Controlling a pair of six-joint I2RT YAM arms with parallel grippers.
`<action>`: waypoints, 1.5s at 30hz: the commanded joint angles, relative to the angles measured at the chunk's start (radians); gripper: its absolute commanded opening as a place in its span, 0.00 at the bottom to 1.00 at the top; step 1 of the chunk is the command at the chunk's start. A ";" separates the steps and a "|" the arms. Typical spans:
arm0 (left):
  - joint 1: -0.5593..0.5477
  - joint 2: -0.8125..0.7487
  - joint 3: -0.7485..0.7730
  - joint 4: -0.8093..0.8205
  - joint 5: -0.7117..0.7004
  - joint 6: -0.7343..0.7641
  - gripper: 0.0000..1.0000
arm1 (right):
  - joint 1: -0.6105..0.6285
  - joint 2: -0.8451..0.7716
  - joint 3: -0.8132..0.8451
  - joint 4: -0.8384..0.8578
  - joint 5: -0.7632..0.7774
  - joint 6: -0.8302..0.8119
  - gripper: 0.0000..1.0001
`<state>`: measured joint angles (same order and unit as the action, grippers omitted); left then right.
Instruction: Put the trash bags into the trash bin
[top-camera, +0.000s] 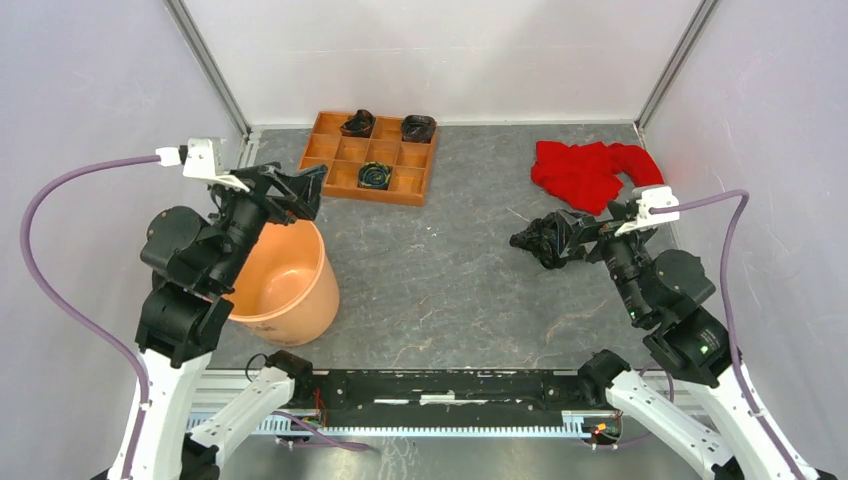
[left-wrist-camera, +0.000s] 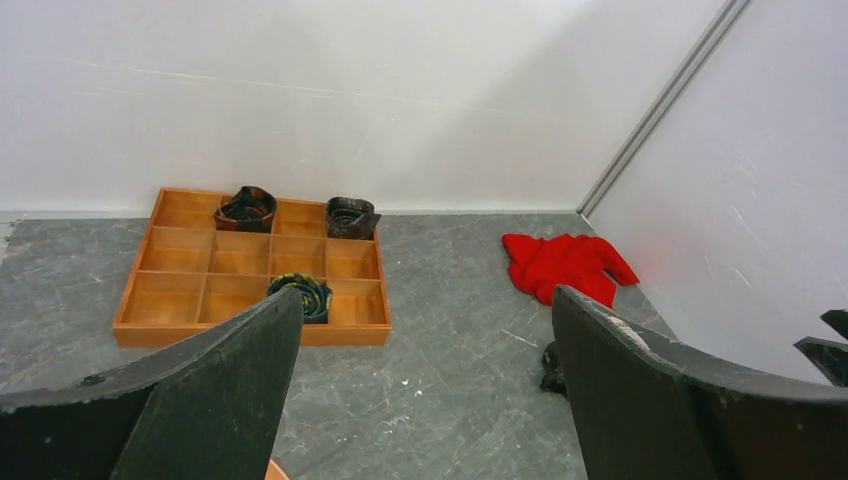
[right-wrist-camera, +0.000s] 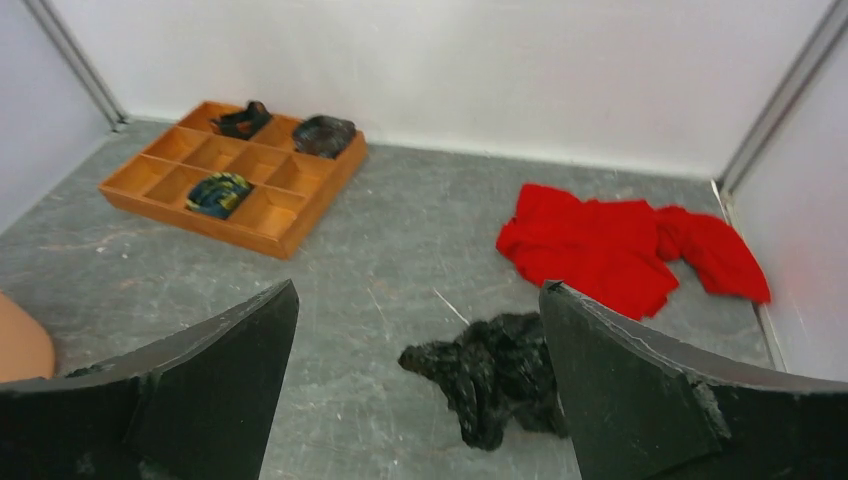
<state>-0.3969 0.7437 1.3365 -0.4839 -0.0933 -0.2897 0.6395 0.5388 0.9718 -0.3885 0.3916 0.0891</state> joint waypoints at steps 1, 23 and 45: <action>0.042 0.043 0.016 0.028 0.145 -0.039 1.00 | -0.057 -0.028 -0.068 -0.023 -0.007 0.058 0.98; -0.133 0.337 -0.119 0.255 0.462 0.031 1.00 | -0.135 0.225 -0.390 0.238 0.227 0.078 0.98; -0.153 0.330 -0.241 0.354 0.675 -0.050 1.00 | -0.472 0.545 -0.426 0.399 -0.383 0.155 0.52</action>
<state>-0.5373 1.0946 1.1011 -0.1864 0.5308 -0.2897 0.1688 1.0302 0.5255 -0.0494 0.2615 0.2428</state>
